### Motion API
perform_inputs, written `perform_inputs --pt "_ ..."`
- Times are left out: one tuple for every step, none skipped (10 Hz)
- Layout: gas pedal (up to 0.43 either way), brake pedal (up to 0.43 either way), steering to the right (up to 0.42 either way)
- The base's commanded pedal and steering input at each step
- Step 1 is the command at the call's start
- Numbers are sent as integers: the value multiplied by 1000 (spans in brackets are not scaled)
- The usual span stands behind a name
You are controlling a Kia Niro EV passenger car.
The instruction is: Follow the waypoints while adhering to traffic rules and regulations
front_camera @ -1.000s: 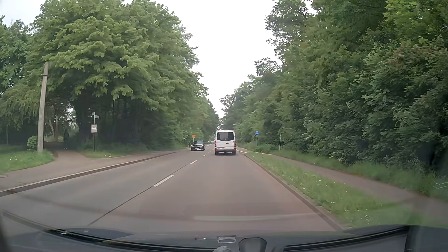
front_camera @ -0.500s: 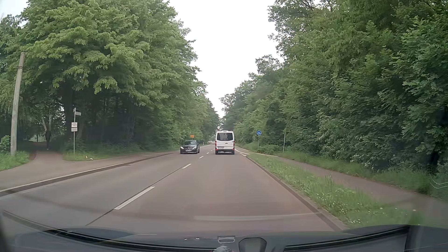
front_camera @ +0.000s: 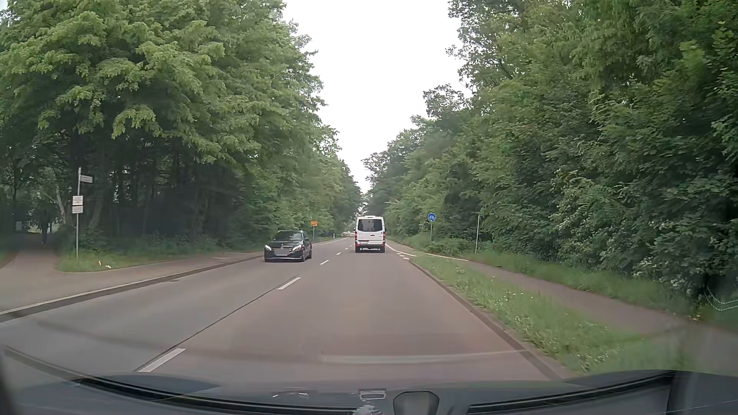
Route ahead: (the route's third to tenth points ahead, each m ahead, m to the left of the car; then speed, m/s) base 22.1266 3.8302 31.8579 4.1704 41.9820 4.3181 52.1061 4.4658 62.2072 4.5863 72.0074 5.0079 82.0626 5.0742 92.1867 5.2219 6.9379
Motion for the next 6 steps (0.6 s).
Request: perform_inputs --pt "220 0 -3" --pt "220 0 -3" --pt "220 0 -4" --pt "220 0 -4" --pt "220 0 -4" --pt "220 0 -4"
